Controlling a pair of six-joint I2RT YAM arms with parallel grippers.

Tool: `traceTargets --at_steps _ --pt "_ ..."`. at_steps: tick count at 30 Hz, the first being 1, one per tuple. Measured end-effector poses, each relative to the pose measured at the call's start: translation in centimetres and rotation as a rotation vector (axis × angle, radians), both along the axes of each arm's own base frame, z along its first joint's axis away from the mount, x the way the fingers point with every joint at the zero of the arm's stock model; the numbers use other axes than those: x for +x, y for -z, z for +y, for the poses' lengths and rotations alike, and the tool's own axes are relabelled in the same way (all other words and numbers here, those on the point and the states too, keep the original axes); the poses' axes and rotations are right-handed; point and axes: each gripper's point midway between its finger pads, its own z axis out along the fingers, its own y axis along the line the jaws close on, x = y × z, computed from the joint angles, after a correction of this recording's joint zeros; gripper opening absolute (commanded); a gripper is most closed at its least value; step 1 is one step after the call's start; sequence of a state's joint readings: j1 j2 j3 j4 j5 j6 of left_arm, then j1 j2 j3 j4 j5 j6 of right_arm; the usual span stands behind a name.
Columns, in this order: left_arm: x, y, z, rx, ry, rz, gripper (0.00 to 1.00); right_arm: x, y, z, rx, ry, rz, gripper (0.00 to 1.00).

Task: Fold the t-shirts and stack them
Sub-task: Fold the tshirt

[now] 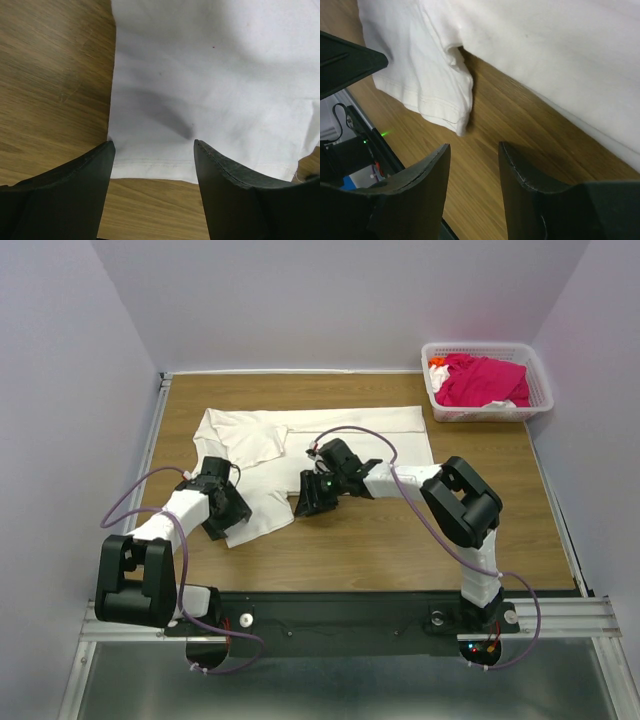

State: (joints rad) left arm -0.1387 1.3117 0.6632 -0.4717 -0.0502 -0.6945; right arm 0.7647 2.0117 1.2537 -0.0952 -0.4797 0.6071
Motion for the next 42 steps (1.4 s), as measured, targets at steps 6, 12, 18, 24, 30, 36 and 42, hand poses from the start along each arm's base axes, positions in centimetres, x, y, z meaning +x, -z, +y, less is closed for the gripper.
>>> traceTargets --at_steps 6,12,18,24,30,36,42 --pt "-0.1 0.2 0.2 0.016 0.002 0.013 0.54 -0.5 0.0 2.0 0.038 -0.036 0.003 0.46" --pt "-0.1 0.4 0.2 0.021 0.009 0.021 0.31 -0.1 0.4 3.0 0.061 -0.040 0.014 0.29" --pt "0.2 0.4 -0.2 0.003 0.022 0.018 0.00 0.0 0.9 3.0 0.052 -0.031 0.026 0.06" --pt "0.8 -0.3 -0.4 -0.001 0.040 0.018 0.00 0.4 0.9 2.9 0.042 -0.013 0.016 0.01" --pt "4.5 -3.7 -0.4 0.024 0.056 -0.073 0.00 1.9 -0.2 3.3 0.055 0.025 -0.007 0.01" --pt "8.8 -7.0 -0.1 0.069 0.073 -0.163 0.00 4.9 -2.8 3.7 0.102 0.078 -0.041 0.01" --pt "11.9 -8.0 0.1 0.106 0.097 -0.197 0.00 9.2 -6.3 3.3 0.167 0.150 -0.091 0.01"
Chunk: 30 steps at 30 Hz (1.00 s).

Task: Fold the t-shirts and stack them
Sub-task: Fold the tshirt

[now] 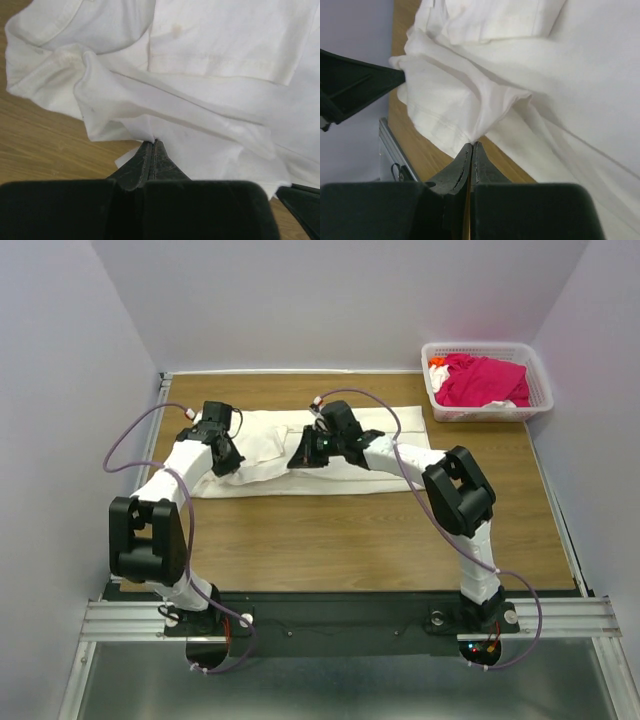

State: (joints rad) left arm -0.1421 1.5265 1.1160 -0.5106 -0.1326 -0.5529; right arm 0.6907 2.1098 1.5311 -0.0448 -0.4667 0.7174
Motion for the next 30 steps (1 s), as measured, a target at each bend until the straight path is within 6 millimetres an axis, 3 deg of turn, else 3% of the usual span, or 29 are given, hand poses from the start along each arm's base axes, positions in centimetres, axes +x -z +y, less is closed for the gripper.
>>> traceTargets --at_steps 3,7,17,23,26,30 --pt "1.5 0.0 0.0 0.018 0.016 -0.004 0.00 2.1 -1.6 -0.2 0.028 0.031 -0.026 0.01" --pt "3.6 0.0 0.0 0.033 0.031 -0.022 0.00 4.5 -1.9 -0.4 0.044 0.062 -0.040 0.01" --pt "6.1 1.0 0.5 0.049 0.041 -0.047 0.00 6.1 2.1 -0.3 -0.001 0.078 0.012 0.02" --pt "6.8 2.5 0.7 0.053 0.042 -0.032 0.02 6.9 2.7 0.1 -0.006 0.078 0.005 0.04" --pt "7.4 2.8 0.5 0.052 0.052 -0.035 0.06 7.2 2.5 0.3 -0.004 0.078 -0.007 0.08" --pt "8.0 2.8 0.5 0.043 0.058 -0.050 0.28 7.6 2.3 0.1 -0.006 0.081 -0.018 0.18"
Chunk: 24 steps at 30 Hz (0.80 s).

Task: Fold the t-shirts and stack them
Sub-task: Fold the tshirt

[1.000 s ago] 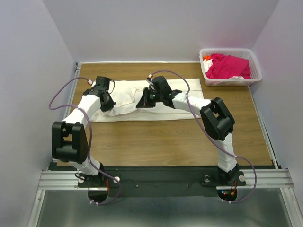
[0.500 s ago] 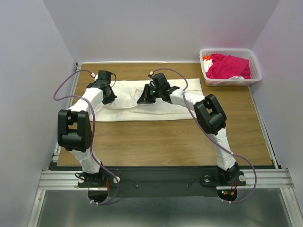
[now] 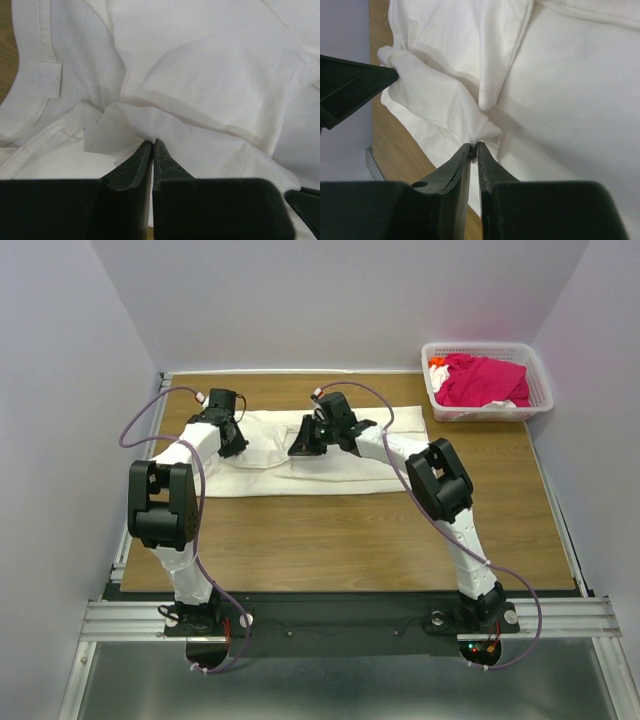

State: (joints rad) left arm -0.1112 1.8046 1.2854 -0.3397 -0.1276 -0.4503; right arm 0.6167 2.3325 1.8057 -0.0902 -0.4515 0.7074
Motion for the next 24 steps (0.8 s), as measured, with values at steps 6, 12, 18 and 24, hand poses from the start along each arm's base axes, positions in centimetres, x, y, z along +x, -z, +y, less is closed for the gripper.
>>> traceTargets --at_steps 6,12,18,24 --pt "1.2 -1.1 -0.2 -0.026 0.004 -0.046 0.87 0.8 0.4 -0.9 -0.031 0.016 -0.025 0.43" --pt "1.9 -2.6 0.2 -0.069 -0.006 -0.092 0.94 1.4 0.3 -3.3 -0.113 0.035 -0.074 0.50" --pt "1.0 -7.8 0.8 -0.087 -0.009 -0.220 0.94 0.2 -3.6 -8.5 -0.278 0.041 -0.207 0.50" --pt "-3.3 -8.2 -2.2 -0.152 0.157 -0.257 0.94 -3.0 -5.2 -13.0 -0.408 0.036 -0.260 0.28"
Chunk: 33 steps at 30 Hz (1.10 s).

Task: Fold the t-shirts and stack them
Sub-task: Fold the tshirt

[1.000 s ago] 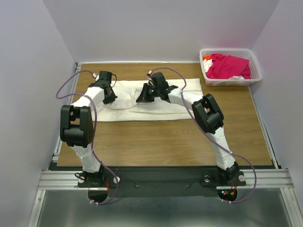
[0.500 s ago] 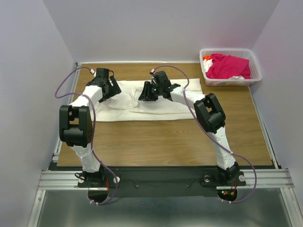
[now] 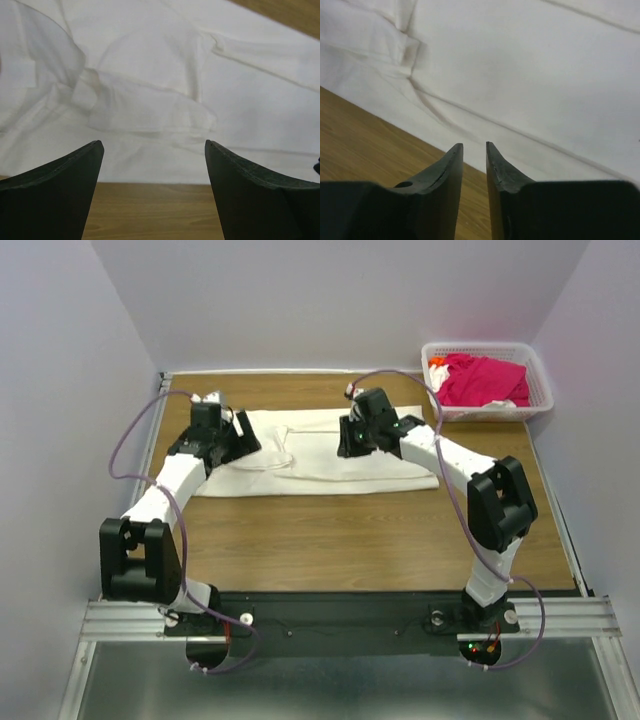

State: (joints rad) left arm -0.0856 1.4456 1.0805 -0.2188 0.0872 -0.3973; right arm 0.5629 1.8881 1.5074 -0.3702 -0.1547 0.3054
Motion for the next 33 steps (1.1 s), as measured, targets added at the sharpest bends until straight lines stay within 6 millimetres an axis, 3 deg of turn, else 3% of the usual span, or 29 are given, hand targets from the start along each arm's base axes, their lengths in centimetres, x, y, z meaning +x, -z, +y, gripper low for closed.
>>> traceTargets --at_steps 2,6,8,11,15,16,23,33 --pt "-2.1 2.4 -2.5 -0.013 0.096 0.046 0.94 -1.2 1.1 -1.0 -0.032 0.001 0.029 0.24" --pt "-4.8 4.6 -6.6 -0.019 0.227 0.099 0.87 -3.7 4.7 -2.7 -0.104 0.003 0.129 0.21" --pt "-5.7 5.0 -8.8 -0.022 0.291 0.104 0.84 -4.2 5.6 -3.0 -0.121 0.001 0.160 0.21" --pt "-5.7 5.5 -11.1 -0.021 0.344 0.096 0.82 -4.5 6.7 -2.8 -0.121 -0.003 0.193 0.21" --pt "-5.4 8.0 -13.3 0.002 0.388 0.145 0.78 -4.8 8.4 -2.7 -0.130 -0.002 0.236 0.21" --pt "-5.3 8.5 -13.6 0.006 0.394 0.155 0.70 -4.9 8.7 -2.8 -0.134 -0.002 0.243 0.21" --pt "-5.3 11.2 -15.0 0.031 0.430 0.215 0.69 -4.9 9.4 -2.9 -0.146 0.005 0.257 0.21" --pt "-5.5 11.8 -15.2 0.034 0.441 0.221 0.69 -3.5 10.1 -3.5 -0.199 0.051 0.229 0.21"
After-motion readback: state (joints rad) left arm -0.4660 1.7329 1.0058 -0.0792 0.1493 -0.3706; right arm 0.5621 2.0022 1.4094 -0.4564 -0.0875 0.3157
